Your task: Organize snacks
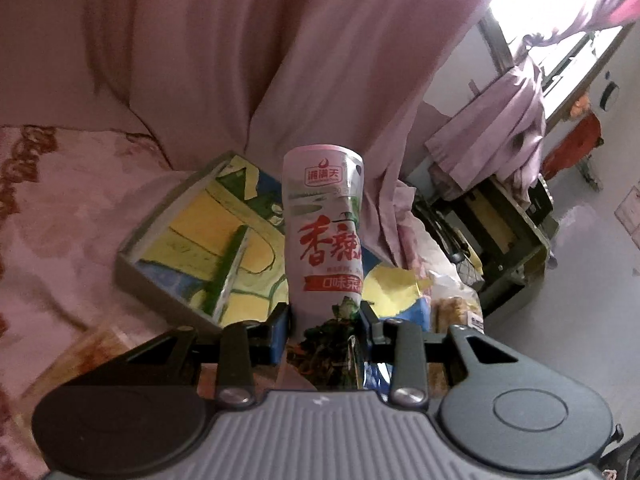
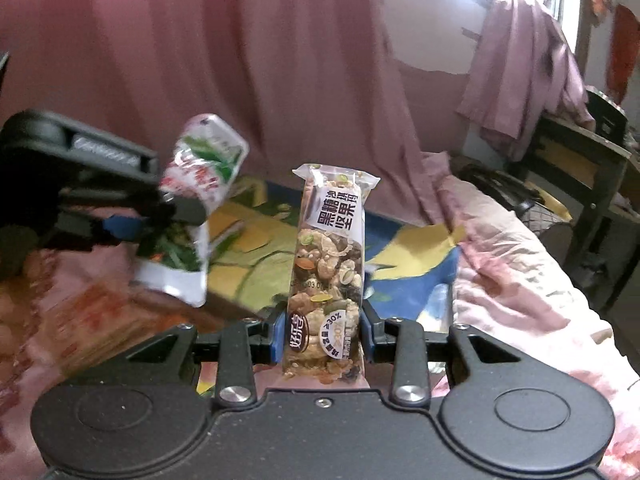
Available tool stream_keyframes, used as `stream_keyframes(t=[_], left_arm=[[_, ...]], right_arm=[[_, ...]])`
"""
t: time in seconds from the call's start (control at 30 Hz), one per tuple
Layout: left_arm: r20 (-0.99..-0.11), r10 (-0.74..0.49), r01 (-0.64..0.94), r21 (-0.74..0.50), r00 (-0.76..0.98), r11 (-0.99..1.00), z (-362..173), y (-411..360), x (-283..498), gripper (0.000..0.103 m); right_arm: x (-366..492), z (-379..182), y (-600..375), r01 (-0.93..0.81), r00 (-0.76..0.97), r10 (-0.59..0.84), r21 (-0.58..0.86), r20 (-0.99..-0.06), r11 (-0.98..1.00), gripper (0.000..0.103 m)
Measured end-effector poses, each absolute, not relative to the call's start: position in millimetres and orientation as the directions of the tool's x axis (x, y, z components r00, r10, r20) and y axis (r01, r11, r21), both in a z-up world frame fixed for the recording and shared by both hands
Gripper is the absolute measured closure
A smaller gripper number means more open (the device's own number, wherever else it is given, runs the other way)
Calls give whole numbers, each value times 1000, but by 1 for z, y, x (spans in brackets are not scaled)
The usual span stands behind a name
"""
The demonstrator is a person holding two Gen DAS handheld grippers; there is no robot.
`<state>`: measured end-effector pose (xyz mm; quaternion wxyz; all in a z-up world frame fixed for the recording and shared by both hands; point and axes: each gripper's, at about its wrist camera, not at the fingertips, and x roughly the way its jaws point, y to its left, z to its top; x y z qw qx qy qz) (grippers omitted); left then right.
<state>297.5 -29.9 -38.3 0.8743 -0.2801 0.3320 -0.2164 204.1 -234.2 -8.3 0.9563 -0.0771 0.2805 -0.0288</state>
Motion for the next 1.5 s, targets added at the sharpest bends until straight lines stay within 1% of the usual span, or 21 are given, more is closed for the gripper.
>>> stream_keyframes(t=[0.1,0.27,0.43,0.53,0.67,1.17,1.3,1.4,1.5], left_arm=[[-454,-571,188,-646,685,740,-43,-38,314,65],[-470,-566,179,-641,677,746,-53,-48,337,65],[-513,-552,187,-598,657,779,-64,-54,348,65],[-513,-563,176,-618,648,766,-69,-52,353,65],[-523,-555,185,-598,647,780,-68,-56,354,64],[-553,-553,177,-589,624,788,-74,-62,361,62],[-560,-553,172,-590,617,789,-75,-64,365,61],[-568,-551,167,-588,611,792,-78,-65,367,60],[-578,-545,166,-578,608,799,-81,-67,368,59]], right_arm=[[224,-11,-247,35,841,-113,-156,-530,987,66],[258,-18,-262,59,839,-119,-128,-531,990,66],[279,-29,-263,41,829,-127,-168,-545,985,66],[289,-37,-263,18,814,-116,-174,-569,984,66],[298,-45,-259,-6,803,-113,-199,-585,980,66],[311,-59,-258,-13,791,-105,-188,-603,982,66],[314,-68,-258,-20,765,-100,-179,-637,984,66],[314,-71,-257,-26,768,-106,-195,-632,980,66],[315,-71,-259,-21,765,-99,-179,-637,984,66]])
